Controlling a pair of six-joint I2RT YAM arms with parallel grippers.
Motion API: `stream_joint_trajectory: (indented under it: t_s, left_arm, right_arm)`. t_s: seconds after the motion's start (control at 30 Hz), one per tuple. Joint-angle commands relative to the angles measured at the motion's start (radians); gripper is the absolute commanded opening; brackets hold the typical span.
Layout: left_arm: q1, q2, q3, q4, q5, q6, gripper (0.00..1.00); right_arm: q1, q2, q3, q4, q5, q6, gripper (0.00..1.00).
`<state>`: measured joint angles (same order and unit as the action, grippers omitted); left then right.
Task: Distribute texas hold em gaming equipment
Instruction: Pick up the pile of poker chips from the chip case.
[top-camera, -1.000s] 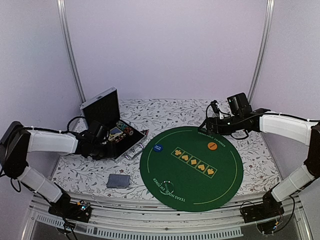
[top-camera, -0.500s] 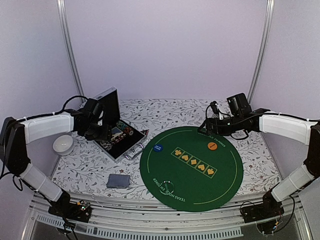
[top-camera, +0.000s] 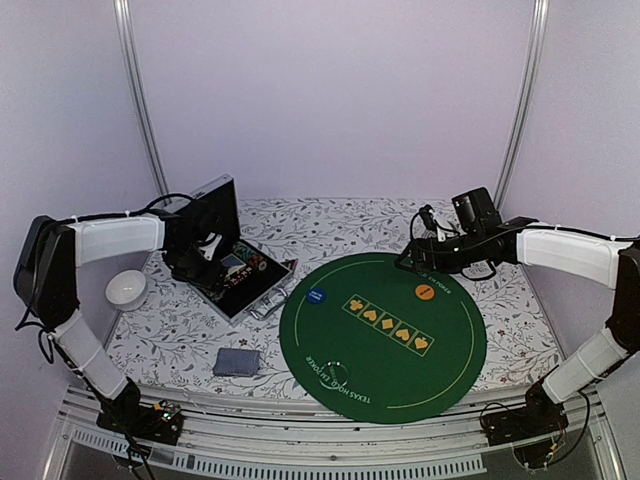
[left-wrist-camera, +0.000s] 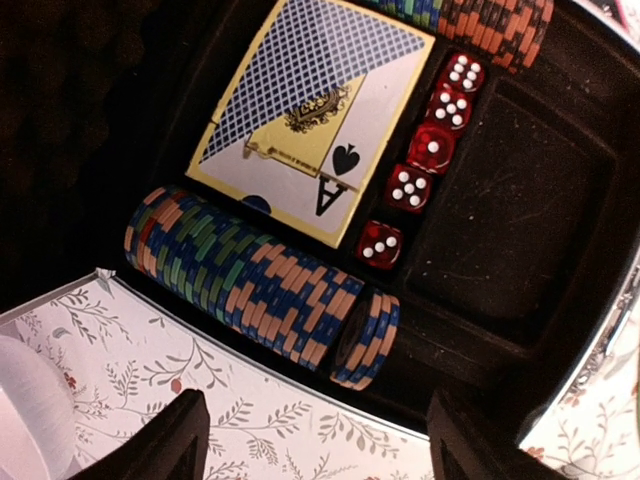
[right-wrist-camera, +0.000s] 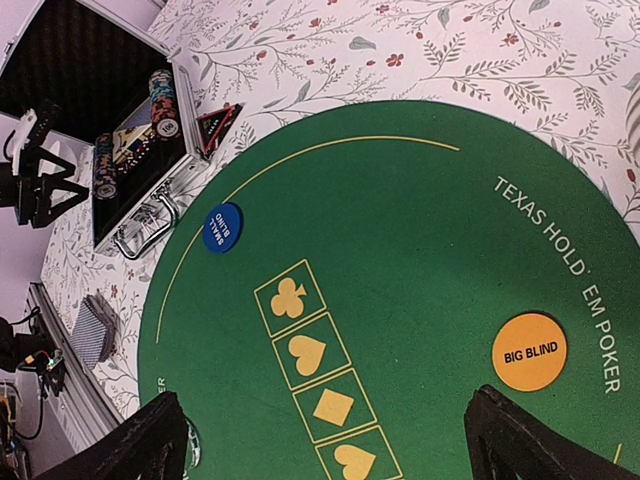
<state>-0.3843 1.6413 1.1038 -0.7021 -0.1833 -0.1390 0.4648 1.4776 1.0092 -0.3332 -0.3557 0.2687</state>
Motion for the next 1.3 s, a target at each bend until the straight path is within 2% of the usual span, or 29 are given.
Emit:
stream_joint_trajectory:
  t_s: [0.0, 0.1, 0.37, 0.53, 1.27]
  left_arm:
    - [-0.016, 0.049, 0.043, -0.04, -0.015, 0.082, 0.72]
    - [-0.019, 0.082, 0.061, -0.051, -0.042, 0.074, 0.63]
    - [-0.022, 0.106, 0.08, -0.044, -0.063, 0.067, 0.59]
    - [-0.022, 0.13, 0.083, -0.039, -0.027, 0.07, 0.54]
    - [-0.054, 0.129, 0.068, -0.024, 0.054, 0.1, 0.5]
  right_arm:
    - [0.007, 0.014, 0.034, -0.001, -0.017, -0.015, 0.99]
    - [0.006, 0.018, 0.034, -0.001, -0.017, -0.017, 0.99]
    - [0.006, 0.028, 0.031, 0.002, -0.021, -0.019, 0.99]
    - [0.006, 0.031, 0.029, 0.006, -0.026, -0.02, 0.99]
    - [0.006, 0.027, 0.011, 0.006, -0.029, -0.03, 0.99]
